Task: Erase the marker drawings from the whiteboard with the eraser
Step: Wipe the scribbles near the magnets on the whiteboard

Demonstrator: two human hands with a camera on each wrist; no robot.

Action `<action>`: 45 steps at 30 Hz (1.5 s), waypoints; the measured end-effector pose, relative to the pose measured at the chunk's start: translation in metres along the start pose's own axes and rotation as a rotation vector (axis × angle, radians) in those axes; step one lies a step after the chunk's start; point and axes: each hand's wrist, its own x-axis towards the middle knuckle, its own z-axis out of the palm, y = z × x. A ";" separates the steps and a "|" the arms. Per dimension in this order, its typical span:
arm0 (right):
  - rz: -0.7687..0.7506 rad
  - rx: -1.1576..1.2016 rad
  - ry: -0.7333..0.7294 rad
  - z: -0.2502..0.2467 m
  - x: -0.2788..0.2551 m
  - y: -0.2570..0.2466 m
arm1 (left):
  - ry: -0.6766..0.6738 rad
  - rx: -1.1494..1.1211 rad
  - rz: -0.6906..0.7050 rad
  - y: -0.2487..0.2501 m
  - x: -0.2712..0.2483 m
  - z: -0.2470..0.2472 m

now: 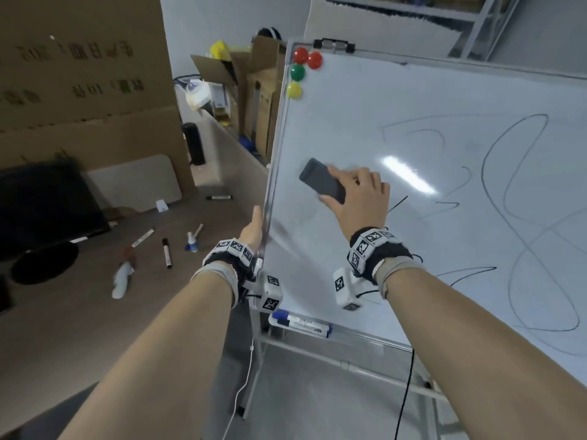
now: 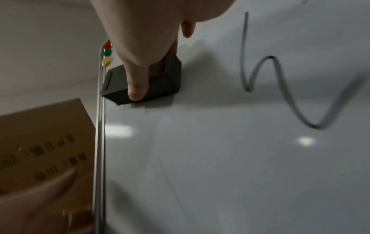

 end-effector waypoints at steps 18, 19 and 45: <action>-0.165 0.001 -0.282 0.015 -0.069 0.023 | 0.179 0.087 0.185 -0.023 0.008 0.023; -0.109 -0.022 -0.208 0.004 -0.063 0.031 | 0.196 0.089 0.195 -0.026 0.005 0.025; -0.025 -0.029 -0.137 -0.023 -0.081 0.081 | 0.535 0.118 0.310 -0.051 0.009 0.064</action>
